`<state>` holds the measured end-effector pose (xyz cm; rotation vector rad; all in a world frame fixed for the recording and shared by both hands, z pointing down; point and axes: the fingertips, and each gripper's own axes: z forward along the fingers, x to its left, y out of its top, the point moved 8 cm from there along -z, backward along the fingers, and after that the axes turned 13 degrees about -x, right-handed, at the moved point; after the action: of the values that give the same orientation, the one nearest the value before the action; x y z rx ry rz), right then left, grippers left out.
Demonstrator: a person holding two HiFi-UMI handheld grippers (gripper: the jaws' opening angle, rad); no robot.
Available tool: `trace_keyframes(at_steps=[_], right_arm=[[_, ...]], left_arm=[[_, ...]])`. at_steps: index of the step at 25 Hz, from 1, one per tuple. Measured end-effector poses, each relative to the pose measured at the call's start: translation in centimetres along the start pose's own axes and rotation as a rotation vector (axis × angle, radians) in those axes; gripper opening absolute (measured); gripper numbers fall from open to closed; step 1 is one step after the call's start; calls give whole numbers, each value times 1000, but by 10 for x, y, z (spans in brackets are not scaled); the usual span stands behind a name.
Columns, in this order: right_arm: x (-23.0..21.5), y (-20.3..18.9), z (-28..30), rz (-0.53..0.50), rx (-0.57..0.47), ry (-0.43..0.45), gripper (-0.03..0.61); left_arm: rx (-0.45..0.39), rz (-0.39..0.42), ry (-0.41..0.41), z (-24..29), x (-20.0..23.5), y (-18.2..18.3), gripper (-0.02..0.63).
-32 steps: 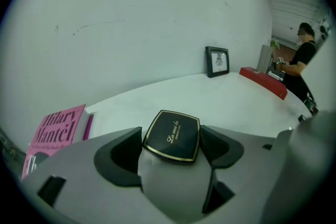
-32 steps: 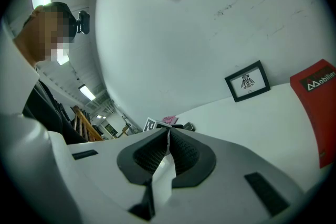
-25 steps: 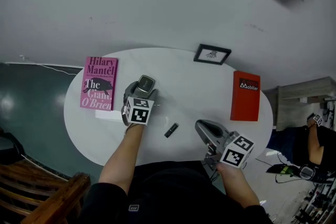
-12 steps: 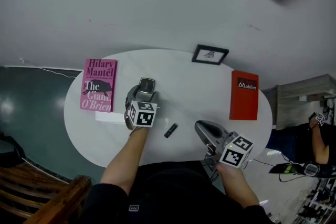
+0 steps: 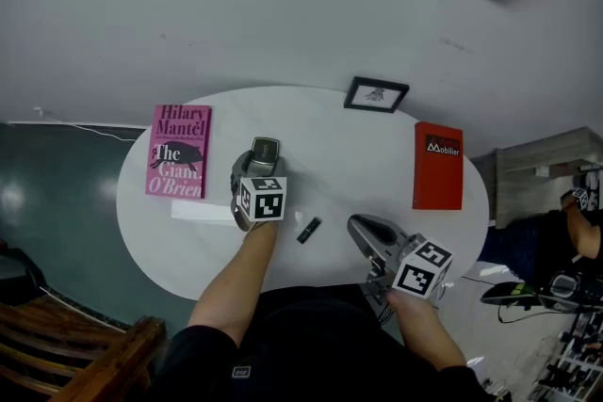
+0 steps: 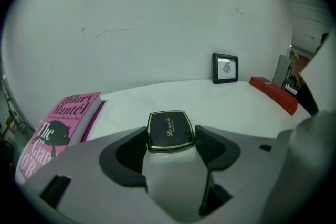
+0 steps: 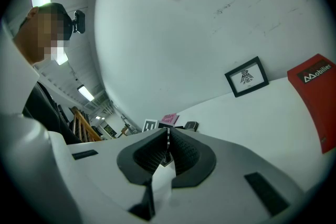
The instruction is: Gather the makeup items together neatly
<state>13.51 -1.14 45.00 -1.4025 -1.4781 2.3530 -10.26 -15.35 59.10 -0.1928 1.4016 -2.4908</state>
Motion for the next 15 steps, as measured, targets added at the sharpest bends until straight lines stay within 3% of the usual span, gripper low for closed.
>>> trace_keyframes(at_steps=[4, 9, 15], right_arm=[[9, -1, -4, -30, -7, -6, 37], [26, 10, -10, -78, -71, -25, 37], [45, 41, -19, -160, -147, -12, 37]], left_arm=[[-84, 27, -49, -18, -8, 12, 308], [-259, 43, -126, -66, -3, 49, 299], [-414, 13, -235, -137, 8, 86, 143]])
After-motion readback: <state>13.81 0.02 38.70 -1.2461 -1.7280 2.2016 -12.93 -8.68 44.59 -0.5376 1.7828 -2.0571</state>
